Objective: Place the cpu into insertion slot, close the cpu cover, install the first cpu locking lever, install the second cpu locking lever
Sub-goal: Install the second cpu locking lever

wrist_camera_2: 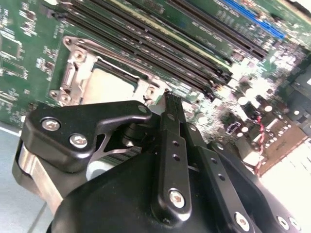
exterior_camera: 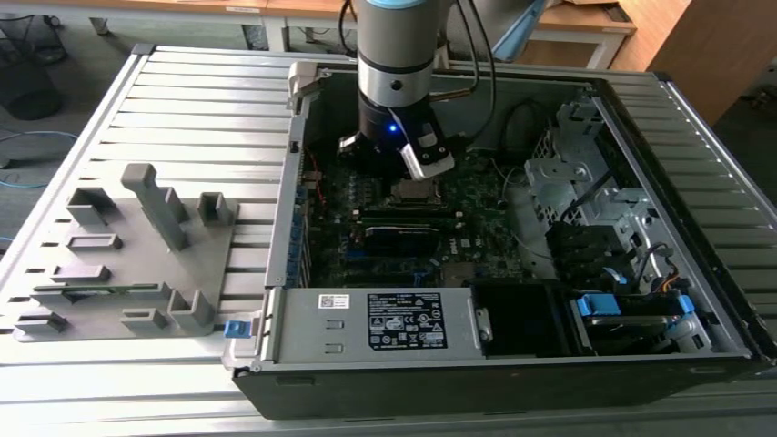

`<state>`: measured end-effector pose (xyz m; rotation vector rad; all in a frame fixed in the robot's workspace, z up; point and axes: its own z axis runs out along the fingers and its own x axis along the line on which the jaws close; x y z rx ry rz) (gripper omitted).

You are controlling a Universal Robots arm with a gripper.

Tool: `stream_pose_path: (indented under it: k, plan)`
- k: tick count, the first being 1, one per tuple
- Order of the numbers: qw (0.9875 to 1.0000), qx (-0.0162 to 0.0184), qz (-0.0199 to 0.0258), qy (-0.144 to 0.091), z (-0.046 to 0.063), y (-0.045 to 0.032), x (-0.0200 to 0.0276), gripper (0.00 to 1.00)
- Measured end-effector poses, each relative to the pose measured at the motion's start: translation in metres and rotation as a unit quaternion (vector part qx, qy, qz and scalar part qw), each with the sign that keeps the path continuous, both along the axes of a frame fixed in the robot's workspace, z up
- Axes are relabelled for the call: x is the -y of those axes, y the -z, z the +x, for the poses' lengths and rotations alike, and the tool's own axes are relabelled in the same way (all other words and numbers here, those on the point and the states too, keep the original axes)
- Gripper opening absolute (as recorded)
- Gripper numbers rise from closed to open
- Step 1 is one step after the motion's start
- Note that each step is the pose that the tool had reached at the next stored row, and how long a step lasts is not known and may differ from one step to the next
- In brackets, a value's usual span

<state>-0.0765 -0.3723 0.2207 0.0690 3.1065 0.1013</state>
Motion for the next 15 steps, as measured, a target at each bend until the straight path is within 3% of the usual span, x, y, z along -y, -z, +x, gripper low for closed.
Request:
stream_pose_path:
  k: [9,15]
  plan:
    - [1.0,0.0,0.0,0.0,0.026,0.001,-0.0005,0.11]
    - [1.0,0.0,0.0,0.0,0.034,0.0016,-0.0069,0.11]
